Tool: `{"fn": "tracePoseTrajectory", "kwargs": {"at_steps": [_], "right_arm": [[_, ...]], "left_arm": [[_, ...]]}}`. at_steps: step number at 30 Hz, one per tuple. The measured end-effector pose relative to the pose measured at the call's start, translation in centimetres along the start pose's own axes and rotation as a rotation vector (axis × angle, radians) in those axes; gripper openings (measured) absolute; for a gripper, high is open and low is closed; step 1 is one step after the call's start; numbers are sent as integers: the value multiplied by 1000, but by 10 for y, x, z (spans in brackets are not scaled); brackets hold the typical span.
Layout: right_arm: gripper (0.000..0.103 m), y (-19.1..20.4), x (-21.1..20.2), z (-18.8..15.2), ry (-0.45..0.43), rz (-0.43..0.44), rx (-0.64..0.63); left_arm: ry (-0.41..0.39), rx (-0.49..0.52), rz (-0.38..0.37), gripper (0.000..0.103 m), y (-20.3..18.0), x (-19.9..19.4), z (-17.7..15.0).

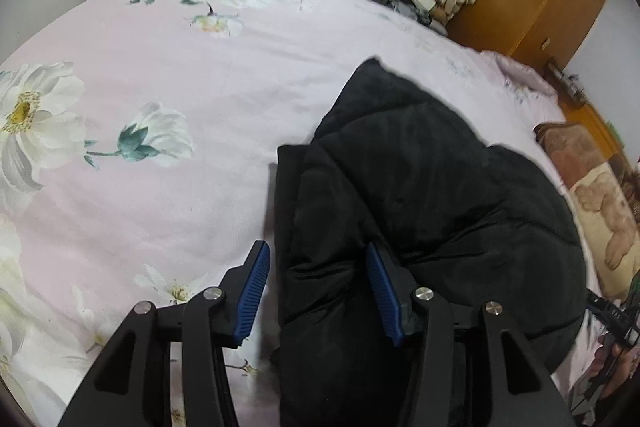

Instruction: Fold large clothes

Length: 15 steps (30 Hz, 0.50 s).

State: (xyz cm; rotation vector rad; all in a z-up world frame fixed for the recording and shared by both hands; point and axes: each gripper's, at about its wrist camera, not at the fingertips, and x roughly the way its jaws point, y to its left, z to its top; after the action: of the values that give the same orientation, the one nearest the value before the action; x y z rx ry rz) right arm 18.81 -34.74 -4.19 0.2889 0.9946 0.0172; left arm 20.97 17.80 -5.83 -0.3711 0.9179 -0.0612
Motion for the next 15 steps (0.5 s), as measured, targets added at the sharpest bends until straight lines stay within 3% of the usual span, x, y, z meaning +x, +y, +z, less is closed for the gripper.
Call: {"fn": "tracePoseTrajectory", "kwargs": {"at_steps": [3,6,15], "right_arm": [[64,5,-7,-4,-10,30,-8],[64,0,10,-10,34,30,-7],[69,-16,37,-2,54,89,13]], "left_arm": [[-2,-15,-12,53,6,0,-8],[32,-39,-18,64,13,17,-9],[76,-48,-67,71,8,47,-4]]}}
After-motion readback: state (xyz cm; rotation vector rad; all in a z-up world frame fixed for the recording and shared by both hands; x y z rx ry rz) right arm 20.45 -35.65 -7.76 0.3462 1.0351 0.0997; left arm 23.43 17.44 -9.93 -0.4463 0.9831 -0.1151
